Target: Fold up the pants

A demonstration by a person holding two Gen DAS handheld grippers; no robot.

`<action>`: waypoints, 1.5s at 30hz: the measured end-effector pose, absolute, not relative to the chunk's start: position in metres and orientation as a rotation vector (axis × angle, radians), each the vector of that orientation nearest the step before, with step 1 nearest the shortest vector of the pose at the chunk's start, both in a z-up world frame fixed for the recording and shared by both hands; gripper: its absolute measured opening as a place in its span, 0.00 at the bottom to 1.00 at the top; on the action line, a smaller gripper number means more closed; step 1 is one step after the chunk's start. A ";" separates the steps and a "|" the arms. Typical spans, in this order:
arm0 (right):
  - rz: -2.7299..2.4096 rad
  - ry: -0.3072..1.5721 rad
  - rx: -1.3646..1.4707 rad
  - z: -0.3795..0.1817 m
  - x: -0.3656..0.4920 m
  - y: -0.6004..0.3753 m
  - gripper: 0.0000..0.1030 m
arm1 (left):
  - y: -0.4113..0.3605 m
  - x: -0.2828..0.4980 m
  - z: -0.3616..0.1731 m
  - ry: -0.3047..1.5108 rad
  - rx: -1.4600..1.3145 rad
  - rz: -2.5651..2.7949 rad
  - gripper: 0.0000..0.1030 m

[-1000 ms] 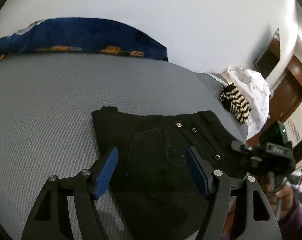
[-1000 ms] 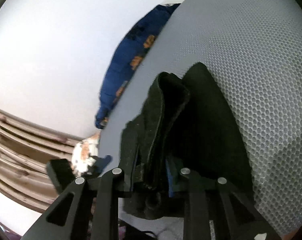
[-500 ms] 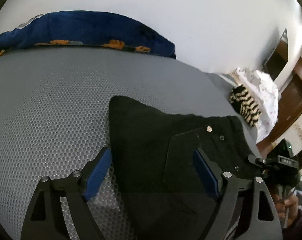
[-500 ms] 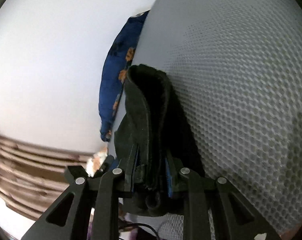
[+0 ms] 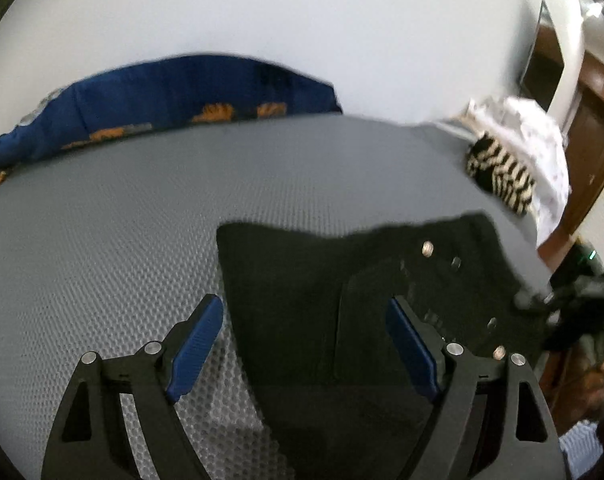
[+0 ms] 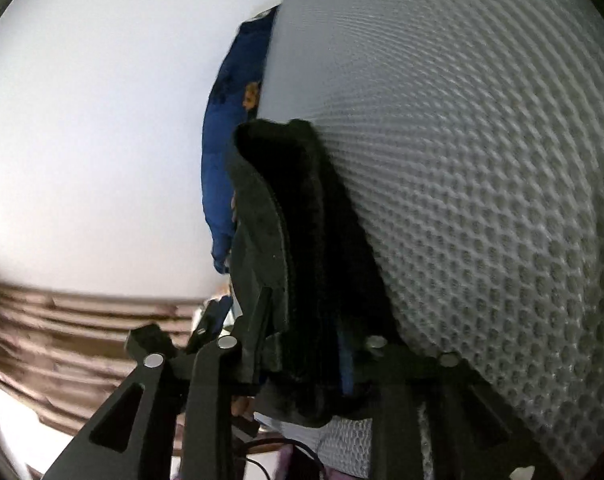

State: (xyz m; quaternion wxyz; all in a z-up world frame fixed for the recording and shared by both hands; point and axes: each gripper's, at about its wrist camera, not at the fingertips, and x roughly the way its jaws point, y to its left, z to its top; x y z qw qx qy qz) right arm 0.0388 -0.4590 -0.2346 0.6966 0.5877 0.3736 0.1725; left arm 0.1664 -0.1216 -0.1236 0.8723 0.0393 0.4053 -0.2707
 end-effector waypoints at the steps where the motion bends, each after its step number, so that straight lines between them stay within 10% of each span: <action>1: 0.388 0.828 1.303 -0.231 0.039 -0.461 0.41 | -0.121 0.165 -0.123 0.848 0.075 -0.563 0.81; 4: 0.296 0.766 1.213 -0.208 0.033 -0.480 0.64 | -0.116 0.158 -0.110 0.793 0.041 -0.550 0.81; 11: 0.337 0.574 0.831 -0.124 0.042 -0.460 0.64 | -0.129 0.157 -0.100 0.708 0.061 -0.569 0.88; 19: 0.361 0.711 0.715 -0.148 0.111 -0.419 0.63 | -0.143 0.190 -0.122 0.789 0.029 -0.609 0.88; 28: 0.298 0.785 0.946 -0.202 0.115 -0.453 0.09 | -0.106 0.221 -0.156 0.938 -0.174 -0.507 0.86; 33: 0.257 0.615 0.807 -0.147 0.086 -0.451 0.59 | -0.084 0.187 -0.115 0.769 -0.265 -0.502 0.87; 45: -0.031 0.631 0.307 -0.062 0.015 -0.313 0.94 | -0.115 0.091 -0.064 0.680 -0.010 -0.354 0.88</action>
